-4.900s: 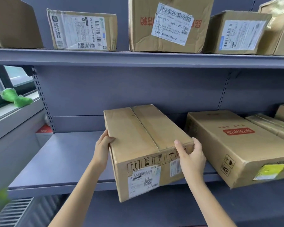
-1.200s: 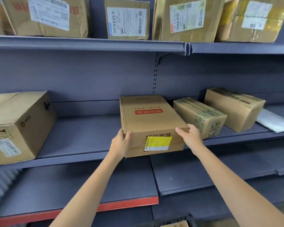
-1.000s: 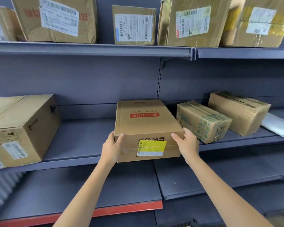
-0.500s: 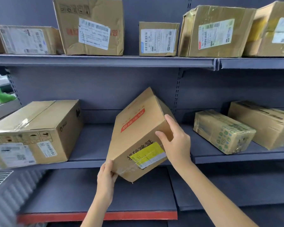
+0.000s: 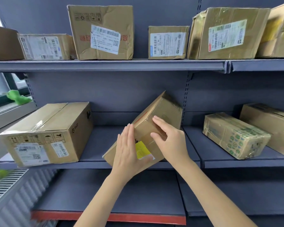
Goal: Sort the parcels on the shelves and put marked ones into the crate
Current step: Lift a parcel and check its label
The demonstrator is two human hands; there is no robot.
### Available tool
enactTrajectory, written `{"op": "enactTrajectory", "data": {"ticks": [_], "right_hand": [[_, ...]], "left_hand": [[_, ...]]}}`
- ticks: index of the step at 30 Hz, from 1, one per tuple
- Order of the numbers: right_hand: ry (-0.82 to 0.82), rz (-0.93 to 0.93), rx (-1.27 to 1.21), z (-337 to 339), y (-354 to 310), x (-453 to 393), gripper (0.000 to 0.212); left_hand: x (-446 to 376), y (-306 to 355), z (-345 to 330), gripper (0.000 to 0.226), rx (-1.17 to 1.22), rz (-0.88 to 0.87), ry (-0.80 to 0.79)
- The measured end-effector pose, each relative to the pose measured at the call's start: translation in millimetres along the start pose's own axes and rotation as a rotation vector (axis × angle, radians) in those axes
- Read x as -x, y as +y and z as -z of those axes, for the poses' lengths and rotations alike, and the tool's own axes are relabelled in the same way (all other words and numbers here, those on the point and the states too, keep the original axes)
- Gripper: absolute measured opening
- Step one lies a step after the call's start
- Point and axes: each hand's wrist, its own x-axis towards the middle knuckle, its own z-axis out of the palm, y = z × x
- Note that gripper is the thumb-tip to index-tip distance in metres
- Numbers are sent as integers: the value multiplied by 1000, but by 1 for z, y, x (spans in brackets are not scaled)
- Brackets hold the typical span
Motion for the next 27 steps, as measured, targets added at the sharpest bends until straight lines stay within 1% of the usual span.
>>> {"op": "enactTrajectory", "data": {"ticks": [2,4,9,11,13,14,16,19,21,23,25,27], "right_hand": [[4,-22,-54,1,-1,-1,43],[1,-24,-65,0,-3,-2,42],[-20,-91,-116,2,1,-8,40],[34,-166,-179,7,7,-4,39],[123,-259,-225,11,17,5,38],[160,-310,-227,12,23,11,38],[190,-424,-238,11,37,27,38],[152,-591,-268,1,57,57,38],[64,-734,-267,-12,67,79,38],[-58,-899,-291,-27,72,100,41],[-162,-1085,-431,-42,71,113,45],[-223,-1273,-685,-55,65,117,45]], "left_hand": [[1,-1,-9,134,-111,-61,7],[0,-2,-17,139,-178,-79,16],[-2,2,-28,112,-171,-32,78],[-2,1,-28,111,-151,-25,114],[-3,-1,-24,119,-130,11,128],[-3,-2,-21,124,-115,53,131],[-3,-1,-17,135,-44,195,153],[2,-3,-12,142,146,449,213],[7,-8,-8,141,251,556,251],[11,-11,-6,141,314,618,287],[14,-14,-4,140,400,692,330],[18,-17,-1,136,519,791,369]]}}
